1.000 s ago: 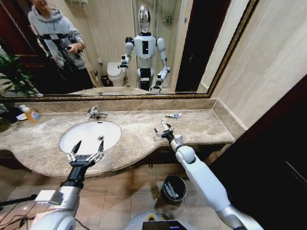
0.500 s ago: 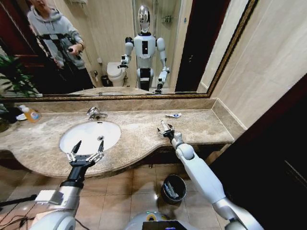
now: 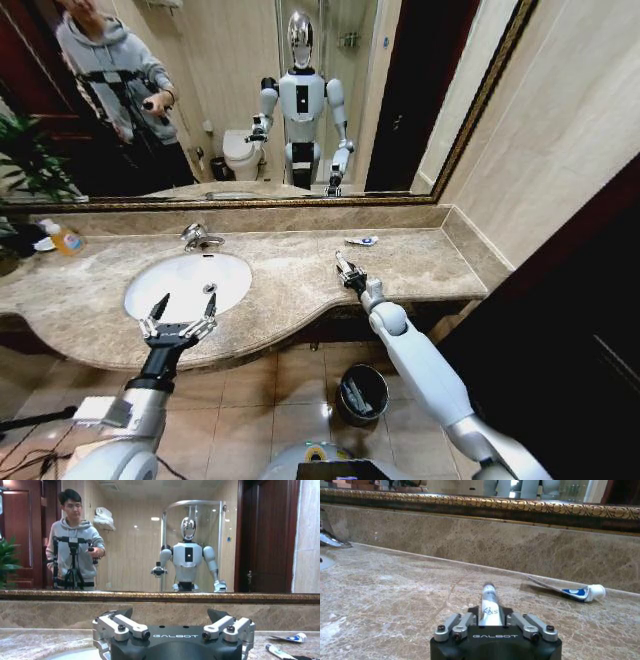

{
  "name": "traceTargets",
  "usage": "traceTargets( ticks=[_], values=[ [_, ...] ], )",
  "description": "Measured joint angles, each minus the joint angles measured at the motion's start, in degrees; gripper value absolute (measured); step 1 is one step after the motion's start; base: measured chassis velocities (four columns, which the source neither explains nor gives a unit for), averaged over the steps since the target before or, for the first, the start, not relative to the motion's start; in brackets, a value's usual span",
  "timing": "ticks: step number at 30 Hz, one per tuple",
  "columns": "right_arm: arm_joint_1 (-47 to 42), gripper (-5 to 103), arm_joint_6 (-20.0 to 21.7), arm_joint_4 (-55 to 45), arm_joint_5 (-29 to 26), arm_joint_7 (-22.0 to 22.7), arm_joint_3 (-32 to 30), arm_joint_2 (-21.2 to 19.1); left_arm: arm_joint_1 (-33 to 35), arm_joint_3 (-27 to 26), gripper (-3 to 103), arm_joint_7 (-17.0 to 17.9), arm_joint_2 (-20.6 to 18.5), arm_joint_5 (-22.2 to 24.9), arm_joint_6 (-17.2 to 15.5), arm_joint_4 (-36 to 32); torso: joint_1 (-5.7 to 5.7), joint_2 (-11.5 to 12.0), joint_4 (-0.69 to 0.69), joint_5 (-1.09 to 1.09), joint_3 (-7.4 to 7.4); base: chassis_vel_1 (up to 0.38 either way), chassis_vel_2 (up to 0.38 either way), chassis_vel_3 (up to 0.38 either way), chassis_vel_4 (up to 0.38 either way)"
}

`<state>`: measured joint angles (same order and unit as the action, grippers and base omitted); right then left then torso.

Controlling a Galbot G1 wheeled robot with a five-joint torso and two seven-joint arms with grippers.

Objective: Pick up the trash from the sink and place it in the trash bin.

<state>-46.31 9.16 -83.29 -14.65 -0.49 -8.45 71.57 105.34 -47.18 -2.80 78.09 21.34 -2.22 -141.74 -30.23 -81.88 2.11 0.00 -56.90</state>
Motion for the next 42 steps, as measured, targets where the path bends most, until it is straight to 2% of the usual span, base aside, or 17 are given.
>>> traceTargets(
  ticks=[3,4,7,10,22,27,28,32,36,40,41,42],
  values=[
    [-0.34,16,-0.05,-0.5,0.0,0.16,0.02,0.11,0.0,0.0,100,0.0,0.0,0.0,0.0,0.0,0.0,0.0,0.0,0.0,0.0,0.0,0.0,0.0,0.0],
    [-0.34,16,-0.05,-0.5,0.0,0.16,0.02,0.11,0.0,0.0,100,0.0,0.0,0.0,0.0,0.0,0.0,0.0,0.0,0.0,0.0,0.0,0.0,0.0,0.0],
    [-0.66,6,-0.07,-1.0,-0.01,0.25,0.03,0.13,0.0,0.0,100,0.0,0.0,0.0,0.0,0.0,0.0,-0.01,0.0,0.0,0.0,0.0,0.0,0.0,0.0],
    [-0.86,1,-0.1,-1.39,-0.05,0.27,-0.06,-0.04,0.0,0.0,100,0.0,0.0,0.0,0.0,0.0,0.0,-0.01,0.0,0.0,0.0,0.0,0.0,0.0,0.0],
    [-4.54,1,-0.18,-5.95,-0.72,0.4,-2.25,-1.43,0.0,0.0,100,0.0,0.0,0.0,0.0,0.0,0.0,-0.01,0.01,0.0,0.0,0.0,0.0,0.0,0.0],
    [-10.46,1,-0.89,-11.42,-1.16,-0.18,-6.24,-3.1,0.0,0.0,100,-0.01,0.0,0.0,0.0,0.0,0.0,-0.01,0.01,0.01,0.0,0.0,0.0,0.0,0.0],
    [-15.7,1,-1.38,-16.82,-1.77,-0.55,-10.17,-4.32,0.0,0.0,100,0.0,0.0,0.0,0.0,0.0,0.0,-0.01,0.0,0.01,0.01,0.0,0.0,0.0,0.0],
    [-20.98,1,-2.55,-21.82,-2.16,-1.2,-12.87,-5.0,0.0,0.0,100,-0.01,0.0,0.0,0.0,0.0,0.0,-0.01,0.0,0.0,0.0,0.0,0.0,0.0,0.0],
    [-27.51,1,-4.59,-26.02,-2.17,-2.7,-15.24,-5.18,0.0,0.0,100,-0.02,0.0,0.0,0.0,0.0,0.0,-0.01,0.0,0.0,0.01,0.0,0.0,0.0,0.0],
    [-38.22,1,-11.09,-29.06,-0.32,-5.35,-17.91,-2.63,0.0,0.0,100,0.0,0.0,0.0,0.0,0.0,0.01,-0.01,0.0,0.0,0.01,0.0,0.0,0.0,0.0],
    [-38.22,1,-11.09,-29.06,-0.32,-5.35,-17.91,-2.63,0.0,0.0,100,0.0,0.0,0.0,0.0,0.0,0.01,-0.01,0.0,0.0,0.01,0.0,0.0,0.0,0.0],
    [-40.73,1,-13.05,-29.25,0.51,-6.17,-18.31,-1.77,0.0,0.0,100,0.0,0.0,0.0,0.0,0.0,0.01,-0.01,-0.01,0.0,0.01,0.0,0.0,0.0,0.0]
  ],
)
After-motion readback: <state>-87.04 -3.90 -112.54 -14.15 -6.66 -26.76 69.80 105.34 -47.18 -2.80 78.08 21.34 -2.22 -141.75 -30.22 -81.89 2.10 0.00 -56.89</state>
